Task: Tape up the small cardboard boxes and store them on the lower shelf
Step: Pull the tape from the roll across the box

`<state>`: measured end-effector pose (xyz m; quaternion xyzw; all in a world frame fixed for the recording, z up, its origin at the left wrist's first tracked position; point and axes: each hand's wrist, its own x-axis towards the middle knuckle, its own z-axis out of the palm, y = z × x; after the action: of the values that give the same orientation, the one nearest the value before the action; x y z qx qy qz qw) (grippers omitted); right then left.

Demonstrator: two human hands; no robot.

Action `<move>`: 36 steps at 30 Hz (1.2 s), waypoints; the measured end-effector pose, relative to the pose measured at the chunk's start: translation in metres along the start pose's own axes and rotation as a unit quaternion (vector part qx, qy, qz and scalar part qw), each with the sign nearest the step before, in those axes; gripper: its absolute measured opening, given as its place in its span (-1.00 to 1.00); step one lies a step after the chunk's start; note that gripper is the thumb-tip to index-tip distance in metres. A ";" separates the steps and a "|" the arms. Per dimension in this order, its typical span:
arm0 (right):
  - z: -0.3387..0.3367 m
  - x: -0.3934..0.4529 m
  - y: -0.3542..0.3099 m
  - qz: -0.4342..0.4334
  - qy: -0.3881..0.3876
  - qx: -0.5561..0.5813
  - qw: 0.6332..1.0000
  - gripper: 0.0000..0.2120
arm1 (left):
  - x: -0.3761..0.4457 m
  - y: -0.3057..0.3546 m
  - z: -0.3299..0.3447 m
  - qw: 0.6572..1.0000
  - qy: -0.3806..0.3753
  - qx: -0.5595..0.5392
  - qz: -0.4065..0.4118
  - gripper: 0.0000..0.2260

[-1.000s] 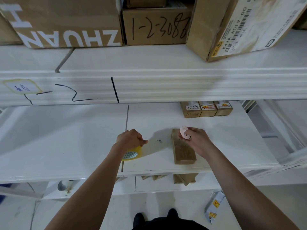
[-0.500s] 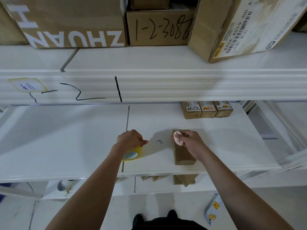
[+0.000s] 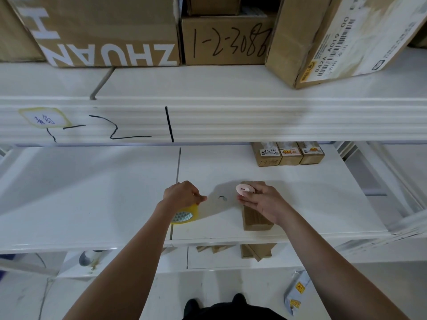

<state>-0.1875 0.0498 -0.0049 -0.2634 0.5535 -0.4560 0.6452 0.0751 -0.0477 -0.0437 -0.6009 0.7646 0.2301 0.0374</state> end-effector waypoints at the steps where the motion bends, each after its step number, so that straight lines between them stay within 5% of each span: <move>1: 0.001 0.000 0.001 0.007 -0.002 -0.006 1.000 -0.62 | 0.000 0.000 0.000 1.000 0.000 0.000 0.000 -0.64; 9: 0.007 0.005 0.002 -0.012 0.023 -0.132 0.991 -0.75 | 0.001 0.000 0.000 1.000 -0.002 0.000 0.003 -0.64; 13: 0.006 0.009 0.007 -0.085 0.063 -0.298 0.949 -0.83 | 0.001 0.001 0.000 1.000 0.001 0.004 0.002 -0.65; 26: 0.016 0.018 0.030 -0.180 0.168 -0.472 0.846 -0.75 | 0.001 0.002 0.000 1.000 0.002 0.006 0.002 -0.64; 36: 0.014 0.015 0.052 -0.144 0.131 -0.479 0.856 -0.83 | 0.002 0.003 0.000 1.000 -0.007 0.000 -0.014 -0.67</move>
<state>-0.1593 0.0576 -0.0524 -0.5551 0.7385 -0.2524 0.2878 0.0719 -0.0492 -0.0430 -0.6100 0.7557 0.2338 0.0461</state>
